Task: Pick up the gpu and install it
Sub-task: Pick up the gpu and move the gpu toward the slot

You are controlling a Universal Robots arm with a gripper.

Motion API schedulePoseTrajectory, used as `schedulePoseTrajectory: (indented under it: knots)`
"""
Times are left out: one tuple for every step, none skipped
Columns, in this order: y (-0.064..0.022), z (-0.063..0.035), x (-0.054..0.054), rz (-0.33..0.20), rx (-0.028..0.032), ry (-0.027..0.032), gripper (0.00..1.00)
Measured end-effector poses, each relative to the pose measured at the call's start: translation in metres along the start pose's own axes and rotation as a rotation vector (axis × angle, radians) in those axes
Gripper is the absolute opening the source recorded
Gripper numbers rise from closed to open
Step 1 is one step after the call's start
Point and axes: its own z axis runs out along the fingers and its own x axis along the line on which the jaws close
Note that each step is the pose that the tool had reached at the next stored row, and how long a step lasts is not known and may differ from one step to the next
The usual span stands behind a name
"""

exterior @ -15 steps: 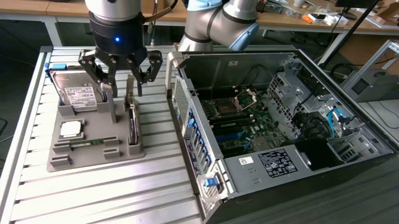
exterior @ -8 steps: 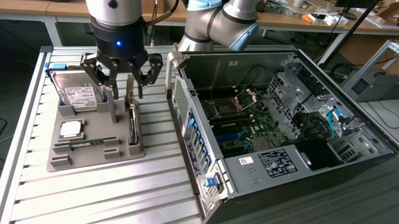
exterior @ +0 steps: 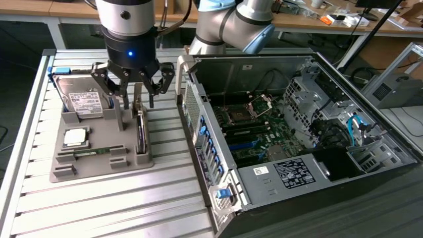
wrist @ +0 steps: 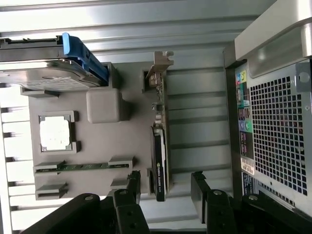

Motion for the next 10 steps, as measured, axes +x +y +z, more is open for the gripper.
schedulePoseTrajectory:
  knots:
    - [0.0001,0.0012,0.000,0.000,0.0001,0.0002,0.54]
    - [0.0002,0.0025,-0.001,0.000,0.0000,0.0001,0.54]
    - [0.0004,0.0038,-0.001,0.000,0.0000,0.0001,0.54]
    - [0.0005,0.0051,-0.001,0.000,0.0000,0.0001,0.54]
    - [0.0006,0.0064,-0.002,0.000,0.0000,0.0001,0.54]
    - [0.0008,0.0077,-0.002,0.000,-0.0001,0.0000,0.54]
    - [0.0009,0.0089,-0.002,0.000,-0.0001,0.0001,0.54]
    - [0.0010,0.0100,-0.002,0.000,0.0000,0.0001,0.54]
    - [0.0012,0.0119,-0.003,0.000,0.0000,0.0001,0.54]
    - [0.0013,0.0132,-0.003,0.000,0.0000,0.0002,0.54]
